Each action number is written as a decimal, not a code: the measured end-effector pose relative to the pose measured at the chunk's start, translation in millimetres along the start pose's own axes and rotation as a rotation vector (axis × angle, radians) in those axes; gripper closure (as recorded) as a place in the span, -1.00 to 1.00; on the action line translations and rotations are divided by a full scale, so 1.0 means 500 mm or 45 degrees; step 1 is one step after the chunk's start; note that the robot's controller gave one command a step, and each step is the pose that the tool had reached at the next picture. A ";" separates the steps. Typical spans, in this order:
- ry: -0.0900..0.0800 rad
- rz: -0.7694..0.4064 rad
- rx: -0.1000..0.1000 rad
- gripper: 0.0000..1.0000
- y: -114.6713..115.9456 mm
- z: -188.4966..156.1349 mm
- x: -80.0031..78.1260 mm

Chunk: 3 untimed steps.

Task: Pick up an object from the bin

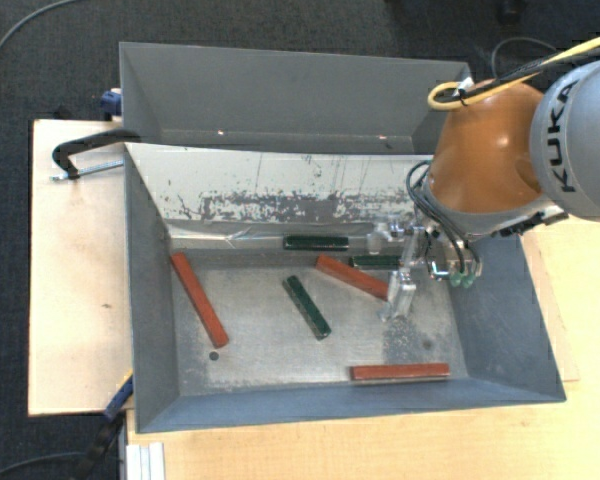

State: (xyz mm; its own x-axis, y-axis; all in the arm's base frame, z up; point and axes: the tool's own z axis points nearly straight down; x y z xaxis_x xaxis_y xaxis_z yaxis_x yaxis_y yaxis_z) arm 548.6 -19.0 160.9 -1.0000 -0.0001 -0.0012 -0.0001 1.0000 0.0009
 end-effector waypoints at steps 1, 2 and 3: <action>0.000 0.029 0.001 -1.00 -0.071 0.189 -0.094; -0.003 0.028 0.000 -1.00 -0.069 0.187 -0.096; -0.006 0.029 0.000 -1.00 -0.068 0.185 -0.099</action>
Offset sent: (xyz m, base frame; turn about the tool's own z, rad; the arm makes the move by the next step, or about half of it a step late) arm 0.0466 -0.0345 -0.0909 0.0199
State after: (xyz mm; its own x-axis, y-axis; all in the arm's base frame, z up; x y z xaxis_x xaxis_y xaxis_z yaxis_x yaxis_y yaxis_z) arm 598.1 -52.8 68.4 -0.9997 0.0226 -0.0056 0.0226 0.9997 0.0008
